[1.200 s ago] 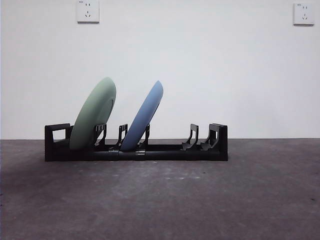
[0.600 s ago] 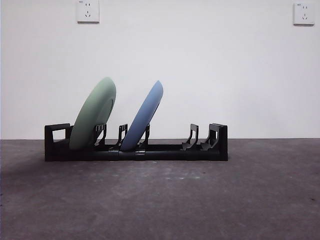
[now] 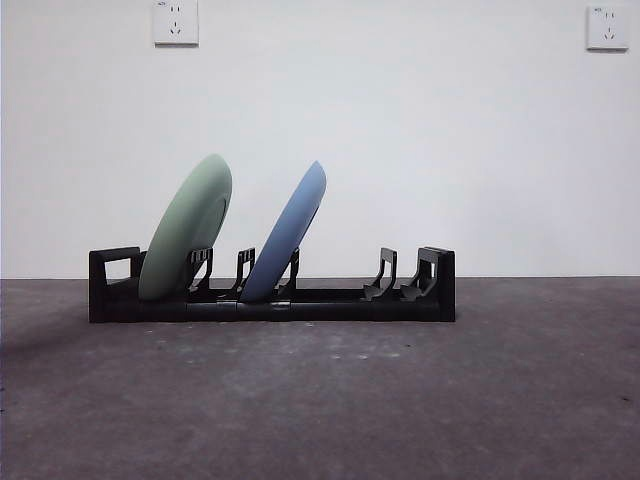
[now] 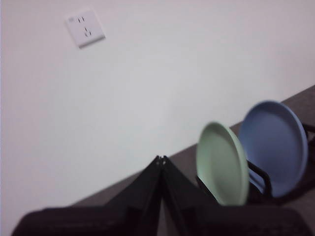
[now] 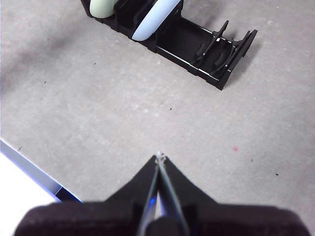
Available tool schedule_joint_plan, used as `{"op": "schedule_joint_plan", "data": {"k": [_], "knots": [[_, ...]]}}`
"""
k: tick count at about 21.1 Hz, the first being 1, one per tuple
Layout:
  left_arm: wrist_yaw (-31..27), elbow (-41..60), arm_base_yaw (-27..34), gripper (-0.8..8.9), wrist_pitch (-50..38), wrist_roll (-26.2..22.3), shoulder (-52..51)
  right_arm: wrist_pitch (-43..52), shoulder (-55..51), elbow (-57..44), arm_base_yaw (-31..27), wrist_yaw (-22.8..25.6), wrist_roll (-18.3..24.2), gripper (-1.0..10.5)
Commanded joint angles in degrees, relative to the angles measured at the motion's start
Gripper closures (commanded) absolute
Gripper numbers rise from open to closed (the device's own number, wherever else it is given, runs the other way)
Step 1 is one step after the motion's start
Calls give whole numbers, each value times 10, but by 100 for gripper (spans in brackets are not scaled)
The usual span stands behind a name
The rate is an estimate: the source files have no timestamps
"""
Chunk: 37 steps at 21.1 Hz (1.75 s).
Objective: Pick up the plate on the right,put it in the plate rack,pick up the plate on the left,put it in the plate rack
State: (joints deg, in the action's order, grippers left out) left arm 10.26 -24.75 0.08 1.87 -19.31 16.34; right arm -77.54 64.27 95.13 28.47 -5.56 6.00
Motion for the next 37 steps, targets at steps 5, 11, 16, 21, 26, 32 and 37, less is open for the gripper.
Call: {"op": "schedule_joint_plan", "data": {"k": [5,11,16,21,26,32,37], "knots": [[-60,180,8,817,-45,90,-103,-13,1,-5,0,1,1,946],[-60,243,31,817,2,138,-161,-13,1,-5,0,3,1,946],[-50,242,43,817,74,160,-161,-13,1,-5,0,5,1,946],[-41,242,43,817,75,163,-152,-13,1,-5,0,7,1,946],[-41,242,43,817,75,163,-144,-13,1,-5,0,7,1,946],[-41,242,43,817,75,163,-134,2,-15,-5,-20,29,30,946],[-41,242,43,817,75,163,-128,122,-105,-22,-145,-82,31,946]]}}
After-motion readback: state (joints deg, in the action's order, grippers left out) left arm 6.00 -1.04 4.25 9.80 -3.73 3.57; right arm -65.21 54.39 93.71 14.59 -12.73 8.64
